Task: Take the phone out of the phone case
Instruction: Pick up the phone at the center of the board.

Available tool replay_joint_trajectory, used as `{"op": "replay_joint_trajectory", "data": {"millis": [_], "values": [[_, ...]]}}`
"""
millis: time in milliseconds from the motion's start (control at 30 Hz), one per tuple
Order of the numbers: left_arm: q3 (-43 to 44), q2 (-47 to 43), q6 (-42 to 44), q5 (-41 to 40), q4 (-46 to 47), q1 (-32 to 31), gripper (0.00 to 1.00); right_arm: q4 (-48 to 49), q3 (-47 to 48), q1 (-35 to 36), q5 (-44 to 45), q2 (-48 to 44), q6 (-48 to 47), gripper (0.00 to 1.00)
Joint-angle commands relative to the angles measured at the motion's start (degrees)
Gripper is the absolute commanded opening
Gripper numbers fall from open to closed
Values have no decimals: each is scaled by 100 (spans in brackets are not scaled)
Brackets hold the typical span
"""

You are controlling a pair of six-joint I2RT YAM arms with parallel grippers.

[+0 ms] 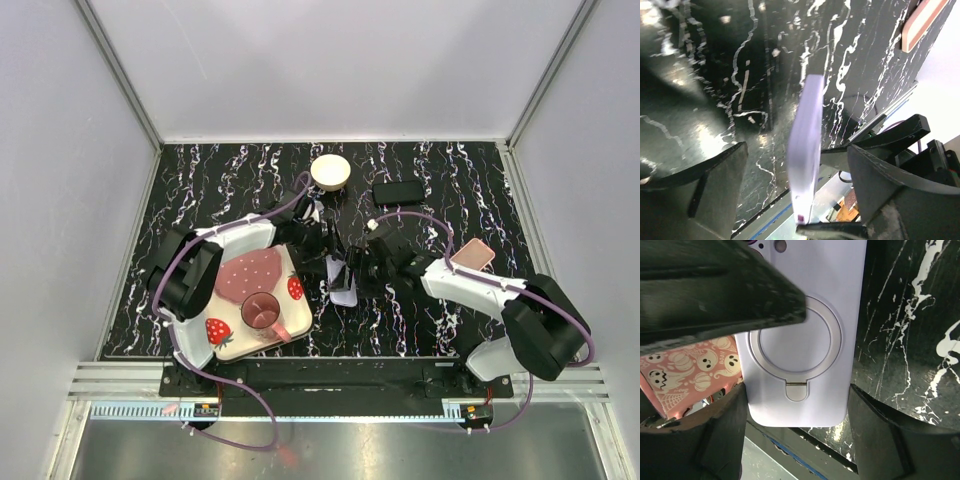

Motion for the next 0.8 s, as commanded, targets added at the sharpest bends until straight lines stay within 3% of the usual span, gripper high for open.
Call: {"op": "replay_joint_trajectory", "data": {"millis": [0, 33, 67, 100, 167, 200, 300, 533, 767], "values": [[485, 289, -148, -135, 142, -217, 71, 601, 298, -49, -349, -72, 122, 14], [529, 324, -201, -161, 151, -235, 58, 593, 307, -58, -349, -64, 113, 14], [539, 342, -219, -179, 151, -244, 38, 566, 342, -58, -314, -81, 96, 14], [556, 350, -236, -188, 107, -253, 0, 384, 369, -58, -97, -98, 113, 15], [644, 394, -245, -310, -68, -244, 0, 93, 482, -67, 177, -160, 79, 35], [670, 386, -254, -380, -156, -253, 0, -213, 535, -50, 491, -204, 52, 60], [723, 394, -403, -644, -411, -253, 0, -776, 790, 55, 1177, -423, -185, 80], [1338, 684, -737, -1329, -1263, -332, 0, -1814, 1748, 915, 2831, -363, -862, 81], [1681, 676, -861, -1541, -1598, -350, 0, -2210, 2495, 1707, 4052, 586, -1117, 75]]}}
